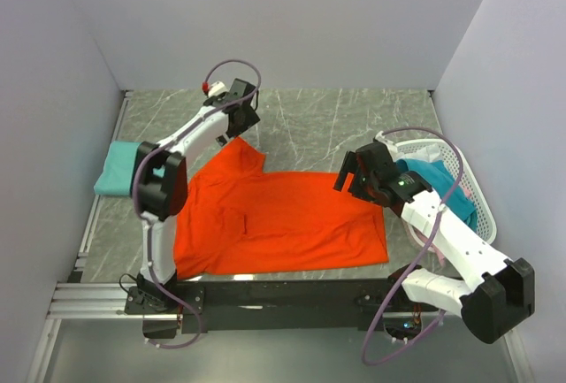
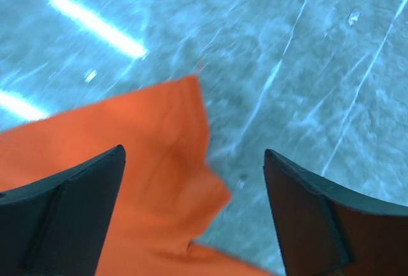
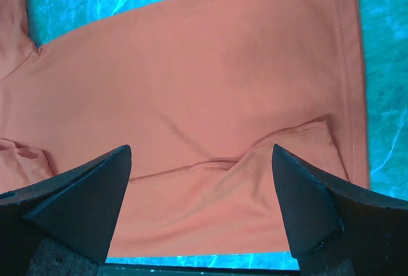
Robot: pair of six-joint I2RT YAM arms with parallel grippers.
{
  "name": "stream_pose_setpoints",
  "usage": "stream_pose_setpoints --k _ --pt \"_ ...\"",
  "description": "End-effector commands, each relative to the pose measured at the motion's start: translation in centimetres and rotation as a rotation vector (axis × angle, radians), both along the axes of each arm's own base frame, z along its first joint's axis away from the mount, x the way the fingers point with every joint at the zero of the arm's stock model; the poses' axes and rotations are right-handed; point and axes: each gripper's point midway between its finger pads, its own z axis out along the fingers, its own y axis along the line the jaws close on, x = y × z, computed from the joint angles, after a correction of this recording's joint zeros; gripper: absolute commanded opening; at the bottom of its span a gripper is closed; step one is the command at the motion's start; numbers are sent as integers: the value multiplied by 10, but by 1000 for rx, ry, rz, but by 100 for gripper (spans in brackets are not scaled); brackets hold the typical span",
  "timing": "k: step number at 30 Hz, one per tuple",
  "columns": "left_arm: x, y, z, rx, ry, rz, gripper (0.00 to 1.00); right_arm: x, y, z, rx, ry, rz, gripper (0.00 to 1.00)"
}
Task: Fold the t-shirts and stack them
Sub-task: Fold the tshirt
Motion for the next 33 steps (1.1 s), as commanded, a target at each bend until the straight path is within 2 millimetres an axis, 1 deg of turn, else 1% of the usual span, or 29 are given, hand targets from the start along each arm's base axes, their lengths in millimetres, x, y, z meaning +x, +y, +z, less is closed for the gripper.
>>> stream_pose_setpoints --k 1,2,3,4,5,7,8,12,16,17,22,27,30,32,33 --pt "21 -3 7 36 18 -45 94 9 -1 8 1 -60 3 97" --pt "24 1 -12 55 62 -27 92 7 -1 7 3 -64 12 97" --pt "32 2 -4 49 49 -10 90 6 -2 6 2 -62 14 97" --pt "35 7 -7 56 57 3 88 5 -1 5 5 -66 15 97" --pt "37 8 -15 58 67 8 86 2 -2 2 10 -60 22 97" --pt "41 6 -24 45 75 -16 80 -1 -3 -4 6 -54 24 97" --pt "44 4 -31 40 75 -17 78 -1 -3 -5 4 -52 30 97" --pt "48 2 -44 40 97 -27 73 -3 -6 -10 -9 -48 36 97" --pt "48 -2 -59 31 124 -39 67 -4 -7 -16 -13 -37 41 97" --pt "47 -2 -66 35 140 -38 66 -4 -7 -16 -16 -36 42 96" --pt "47 -2 -73 38 153 -24 56 -5 -7 -22 -11 -28 48 96" --pt "45 4 -82 61 174 2 51 -7 -6 -27 -8 -16 54 96" --pt "42 -1 -90 48 198 -27 43 -9 -6 -32 -7 -3 57 96" --pt "37 0 -94 54 217 -29 38 -9 -7 -33 -8 -1 55 96" --pt "35 2 -96 56 224 -26 33 -10 -8 -34 -12 3 53 96"
